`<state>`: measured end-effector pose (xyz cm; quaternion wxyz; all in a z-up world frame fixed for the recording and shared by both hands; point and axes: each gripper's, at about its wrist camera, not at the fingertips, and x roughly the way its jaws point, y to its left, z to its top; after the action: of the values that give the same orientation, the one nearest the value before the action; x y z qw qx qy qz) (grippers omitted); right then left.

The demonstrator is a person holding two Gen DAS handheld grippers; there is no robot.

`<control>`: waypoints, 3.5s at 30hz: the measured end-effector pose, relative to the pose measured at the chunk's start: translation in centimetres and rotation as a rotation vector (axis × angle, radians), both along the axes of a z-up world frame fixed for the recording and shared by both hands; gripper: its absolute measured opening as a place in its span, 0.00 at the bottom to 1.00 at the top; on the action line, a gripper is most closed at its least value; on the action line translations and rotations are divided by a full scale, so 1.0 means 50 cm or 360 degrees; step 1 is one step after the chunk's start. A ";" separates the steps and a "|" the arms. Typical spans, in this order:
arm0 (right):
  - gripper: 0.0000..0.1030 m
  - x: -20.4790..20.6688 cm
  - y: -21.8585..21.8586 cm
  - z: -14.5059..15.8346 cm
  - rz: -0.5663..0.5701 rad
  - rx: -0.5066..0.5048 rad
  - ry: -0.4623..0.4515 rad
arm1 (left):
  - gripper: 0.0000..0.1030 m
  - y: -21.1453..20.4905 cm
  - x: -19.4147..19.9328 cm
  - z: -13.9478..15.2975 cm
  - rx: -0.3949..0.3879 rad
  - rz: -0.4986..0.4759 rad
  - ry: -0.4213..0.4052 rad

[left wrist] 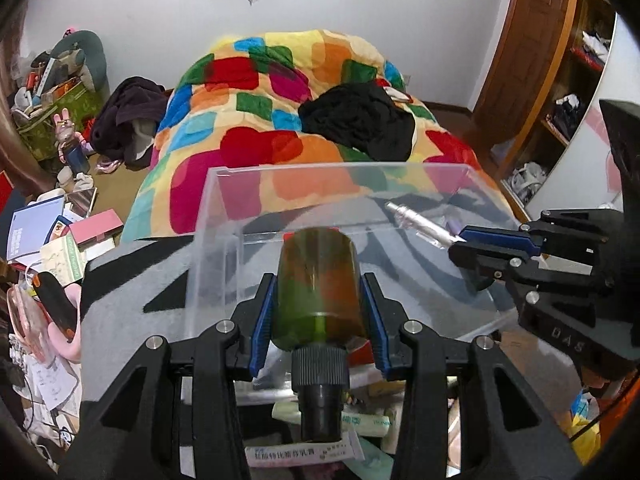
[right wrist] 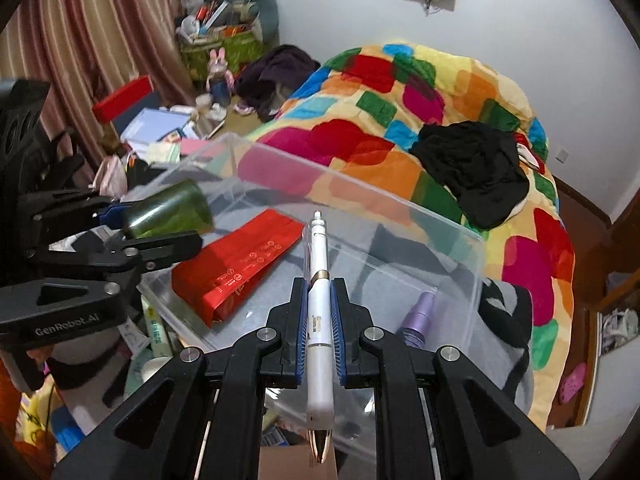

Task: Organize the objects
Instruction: 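Carry the green bottle into the clear box while the right tool places the white pen there, then grasp the white toothpaste tube with the left tool while the right tool grasps the blue tape roll, then place the toothpaste tube into the clear box while the right tool drops the tape roll in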

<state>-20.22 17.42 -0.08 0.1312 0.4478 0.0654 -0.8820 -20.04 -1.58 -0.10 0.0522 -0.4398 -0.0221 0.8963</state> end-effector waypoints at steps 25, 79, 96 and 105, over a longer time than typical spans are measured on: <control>0.44 0.189 0.001 0.072 -0.0066 -0.0100 0.0239 | 0.75 -0.018 0.167 0.050 -0.0029 -0.0004 0.0224; 0.36 0.341 -0.086 -0.044 0.0029 -0.0243 0.0086 | 0.14 -0.073 0.272 -0.100 -0.0109 -0.0007 0.0011; 0.36 0.274 0.014 0.044 -0.0231 -0.0268 0.0285 | 0.14 -0.066 0.281 0.035 0.0030 0.0079 0.0315; 0.36 0.194 0.053 0.068 -0.0334 -0.0259 0.0320 | 0.14 -0.055 0.215 0.073 0.0066 0.0084 0.0365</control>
<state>-10.50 20.05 3.30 0.0668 0.3496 -0.0405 -0.9336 -9.27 -4.31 3.53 0.0398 -0.3325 -0.0460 0.9412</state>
